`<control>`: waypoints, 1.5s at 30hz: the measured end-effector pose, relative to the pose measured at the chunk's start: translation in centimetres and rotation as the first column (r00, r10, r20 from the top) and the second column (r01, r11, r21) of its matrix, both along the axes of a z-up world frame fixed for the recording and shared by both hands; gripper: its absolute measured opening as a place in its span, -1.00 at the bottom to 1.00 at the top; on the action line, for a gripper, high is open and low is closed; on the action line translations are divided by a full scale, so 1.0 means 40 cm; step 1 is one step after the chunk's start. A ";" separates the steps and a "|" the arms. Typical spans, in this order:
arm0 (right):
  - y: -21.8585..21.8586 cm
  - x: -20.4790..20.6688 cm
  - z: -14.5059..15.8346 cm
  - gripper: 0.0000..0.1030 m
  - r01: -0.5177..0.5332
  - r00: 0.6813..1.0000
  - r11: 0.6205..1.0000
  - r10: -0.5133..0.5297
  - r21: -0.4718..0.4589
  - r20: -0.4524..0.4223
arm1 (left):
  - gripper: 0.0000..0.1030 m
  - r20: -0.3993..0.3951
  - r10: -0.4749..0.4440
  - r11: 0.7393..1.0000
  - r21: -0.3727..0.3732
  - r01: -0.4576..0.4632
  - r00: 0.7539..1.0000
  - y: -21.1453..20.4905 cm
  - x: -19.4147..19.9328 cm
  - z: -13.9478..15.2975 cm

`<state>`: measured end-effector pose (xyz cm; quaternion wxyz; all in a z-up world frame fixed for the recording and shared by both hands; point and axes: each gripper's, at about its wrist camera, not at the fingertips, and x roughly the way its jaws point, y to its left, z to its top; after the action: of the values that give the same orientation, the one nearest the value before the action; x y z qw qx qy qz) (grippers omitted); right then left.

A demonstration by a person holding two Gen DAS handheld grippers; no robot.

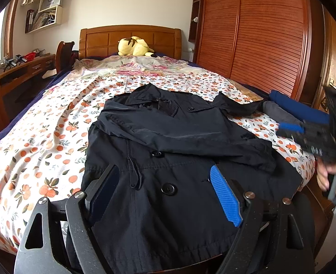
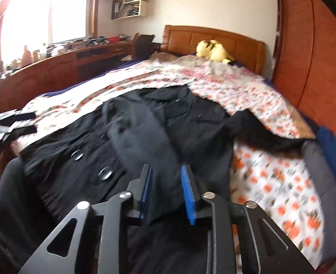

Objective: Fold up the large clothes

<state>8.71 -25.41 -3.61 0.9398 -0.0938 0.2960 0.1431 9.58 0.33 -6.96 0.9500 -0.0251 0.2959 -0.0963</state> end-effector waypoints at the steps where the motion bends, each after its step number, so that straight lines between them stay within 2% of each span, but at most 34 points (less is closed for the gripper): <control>1: 0.006 0.017 -0.002 -0.39 -0.010 1.000 1.000 0.010 0.004 -0.003 | 0.60 -0.003 -0.002 1.000 -0.001 0.002 1.000 -0.001 0.004 -0.004; 4: 0.034 0.082 -0.035 -0.39 -0.032 0.999 0.999 0.032 0.000 -0.033 | 0.60 -0.010 -0.002 1.000 -0.003 0.002 1.000 0.001 0.016 -0.014; 10: 0.058 0.191 -0.197 -0.39 -0.039 0.974 0.999 0.035 -0.013 -0.225 | 0.60 -0.015 -0.011 1.000 0.003 0.011 1.000 0.003 0.055 -0.026; 13: 0.049 0.204 -0.252 -0.39 -0.024 0.969 1.000 0.021 -0.011 -0.247 | 0.60 -0.019 -0.022 1.000 0.012 0.023 1.000 -0.002 0.093 -0.031; 21: 0.037 0.191 -0.255 -0.38 -0.004 0.975 0.999 0.011 0.033 -0.223 | 0.60 0.011 -0.065 0.998 0.000 0.065 0.998 -0.048 0.244 -0.023; 25: 0.024 0.177 -0.232 -0.38 0.012 0.974 0.998 0.002 0.061 -0.226 | 0.60 0.023 -0.075 0.997 -0.011 0.075 0.997 -0.072 0.305 -0.028; 30: -0.022 0.156 -0.182 -0.38 0.041 0.981 0.996 -0.025 0.081 -0.190 | 0.60 0.003 -0.092 0.995 -0.043 0.092 0.996 -0.101 0.375 -0.064; 35: -0.087 0.160 -0.145 -0.29 0.109 0.985 0.993 -0.100 0.054 -0.144 | 0.60 -0.016 -0.104 0.992 -0.068 0.103 0.994 -0.121 0.400 -0.109; 40: -0.170 0.206 -0.131 -0.11 0.194 0.970 0.980 -0.185 0.045 -0.157 | 0.60 -0.026 -0.117 0.992 -0.043 0.116 0.993 -0.147 0.406 -0.145; 45: -0.251 0.288 -0.149 -0.07 0.289 0.947 0.957 -0.282 0.022 -0.154 | 0.60 -0.024 -0.116 0.992 -0.053 0.114 0.993 -0.148 0.401 -0.158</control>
<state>20.23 -35.44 -9.56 0.9276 -0.0183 0.3727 0.0186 25.60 -5.58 -13.28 0.9378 -0.0338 0.3073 -0.1582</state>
